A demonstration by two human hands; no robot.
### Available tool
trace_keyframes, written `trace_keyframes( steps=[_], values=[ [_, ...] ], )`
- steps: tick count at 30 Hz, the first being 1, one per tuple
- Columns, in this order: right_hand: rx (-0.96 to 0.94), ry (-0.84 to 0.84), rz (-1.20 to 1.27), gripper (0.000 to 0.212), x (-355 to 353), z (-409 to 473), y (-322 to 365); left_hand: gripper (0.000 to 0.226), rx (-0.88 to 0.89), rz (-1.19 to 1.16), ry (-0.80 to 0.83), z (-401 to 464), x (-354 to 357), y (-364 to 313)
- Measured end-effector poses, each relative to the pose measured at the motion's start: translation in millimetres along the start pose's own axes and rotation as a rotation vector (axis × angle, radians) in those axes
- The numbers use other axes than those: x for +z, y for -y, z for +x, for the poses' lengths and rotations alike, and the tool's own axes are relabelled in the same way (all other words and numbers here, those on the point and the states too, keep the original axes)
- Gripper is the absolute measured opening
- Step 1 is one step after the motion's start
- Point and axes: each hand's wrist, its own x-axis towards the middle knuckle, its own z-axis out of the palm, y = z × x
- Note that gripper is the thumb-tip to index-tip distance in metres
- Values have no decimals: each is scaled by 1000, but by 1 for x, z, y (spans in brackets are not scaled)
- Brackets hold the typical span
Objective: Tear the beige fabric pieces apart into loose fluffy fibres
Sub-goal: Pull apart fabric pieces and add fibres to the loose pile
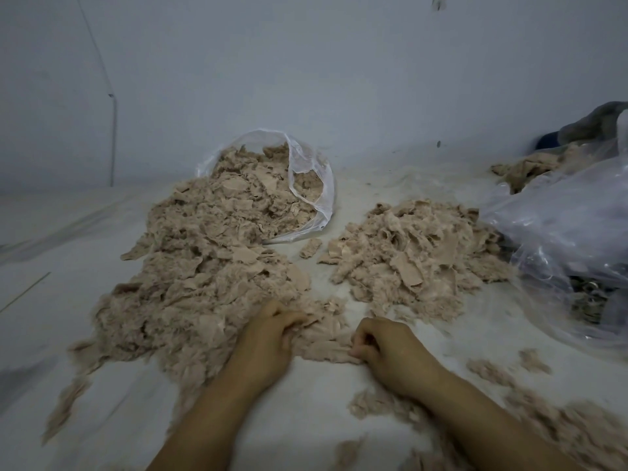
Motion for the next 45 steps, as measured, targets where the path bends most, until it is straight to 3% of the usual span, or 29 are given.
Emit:
trace_keyframes(
  steps=[2,4,8,13,18,22,24,27,29,32,37,39,41,43,45],
  values=[
    [-42,-1,-1,18,-1,-1,1,28,193,-34,20,-2,0,-5],
    [-65,-62,30,16,-1,-4,3,28,269,-37,131,-2,4,-8],
    [-155,-27,-135,38,11,-4,7,20,192,-157,248,-2,13,-5],
    [-146,-11,-166,21,18,1,13,17,155,-157,247,0,14,-4],
    [-219,-69,28,8,1,-9,6,18,145,-12,199,4,16,3],
    [-200,-236,207,21,-7,-10,4,16,163,72,129,0,14,5],
    [-224,-256,151,11,-4,-10,4,26,156,-56,96,-3,12,-8],
    [-338,-302,53,6,5,-10,8,48,-161,-482,177,-4,9,-34],
    [-371,-313,3,11,7,-9,10,37,-325,-714,264,-4,9,-42],
    [-335,-248,119,8,7,-11,10,11,-374,-984,249,-5,6,-46],
    [-135,-269,533,7,-1,-9,10,23,-238,-873,102,-4,3,-50],
    [-5,-186,582,20,-2,-8,10,25,-181,-855,83,-4,2,-54],
    [68,-33,648,41,-1,-8,11,26,-192,-890,37,-4,1,-53],
    [59,7,761,37,1,-9,10,26,-256,-937,-10,-3,0,-50],
    [51,-59,828,30,1,-7,8,27,-313,-1011,3,-2,-1,-46]
  ],
)
